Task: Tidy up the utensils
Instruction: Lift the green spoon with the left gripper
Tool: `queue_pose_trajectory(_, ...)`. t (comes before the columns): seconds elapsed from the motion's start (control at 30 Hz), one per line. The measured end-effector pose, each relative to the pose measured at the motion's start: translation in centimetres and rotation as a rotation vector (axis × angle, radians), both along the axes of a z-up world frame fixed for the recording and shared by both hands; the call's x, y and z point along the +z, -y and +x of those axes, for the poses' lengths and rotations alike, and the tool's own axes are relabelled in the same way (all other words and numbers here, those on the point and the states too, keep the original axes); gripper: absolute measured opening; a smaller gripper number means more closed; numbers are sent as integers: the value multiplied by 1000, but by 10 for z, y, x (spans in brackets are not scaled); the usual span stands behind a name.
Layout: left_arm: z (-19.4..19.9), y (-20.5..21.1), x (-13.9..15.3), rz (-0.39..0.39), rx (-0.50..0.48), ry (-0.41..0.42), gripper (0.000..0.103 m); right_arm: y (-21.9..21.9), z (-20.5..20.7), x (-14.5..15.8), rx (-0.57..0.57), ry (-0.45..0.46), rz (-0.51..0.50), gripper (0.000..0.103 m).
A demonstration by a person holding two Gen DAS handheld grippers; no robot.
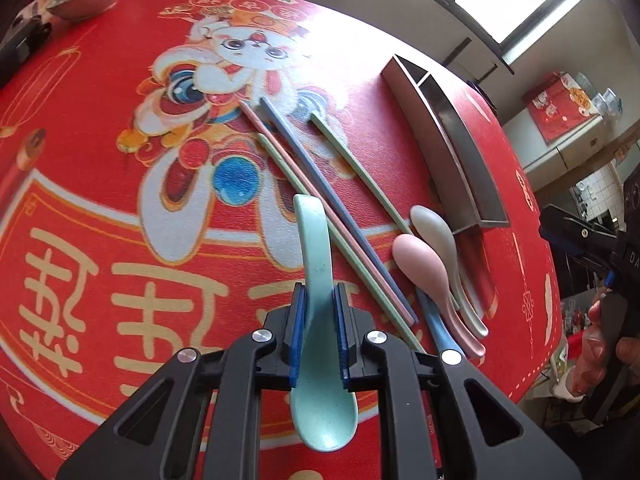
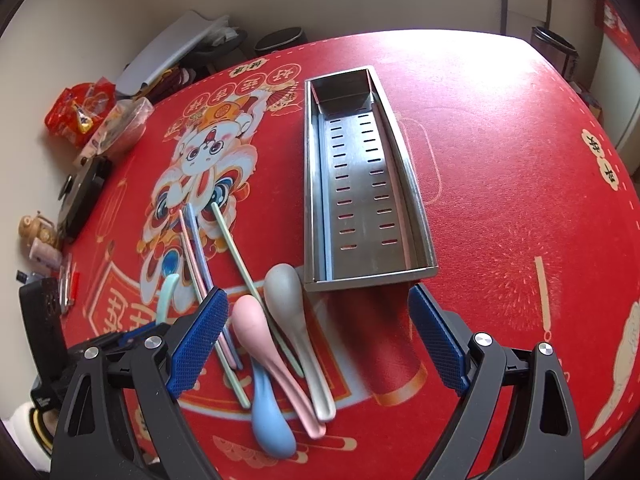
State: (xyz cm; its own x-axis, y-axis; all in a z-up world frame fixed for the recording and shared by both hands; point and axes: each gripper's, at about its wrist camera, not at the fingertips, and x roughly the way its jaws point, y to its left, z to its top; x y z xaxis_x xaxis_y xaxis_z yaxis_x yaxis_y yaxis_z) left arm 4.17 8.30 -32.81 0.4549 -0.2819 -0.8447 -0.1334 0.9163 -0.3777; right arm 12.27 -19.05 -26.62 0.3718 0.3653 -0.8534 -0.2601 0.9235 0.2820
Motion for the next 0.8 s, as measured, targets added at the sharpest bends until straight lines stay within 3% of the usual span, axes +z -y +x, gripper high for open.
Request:
queue_pose_trajectory(0.4, -22, -31, 14, 33, 104, 35, 14, -25, -2, -3, 88, -12, 1, 88)
queue_pose_trajectory(0.5, -29, -37, 21, 30, 109, 55, 14, -34, -1, -7, 121, -35, 13, 73)
queue_pose_trajectory(0.57, -34, -41, 24, 31, 116, 62, 14, -40, -2, -10, 140, -48, 14, 72)
queue_pose_trajectory(0.8, -47, -45, 22, 25, 133, 54, 14, -67, -11, -20, 247, -68, -13, 41)
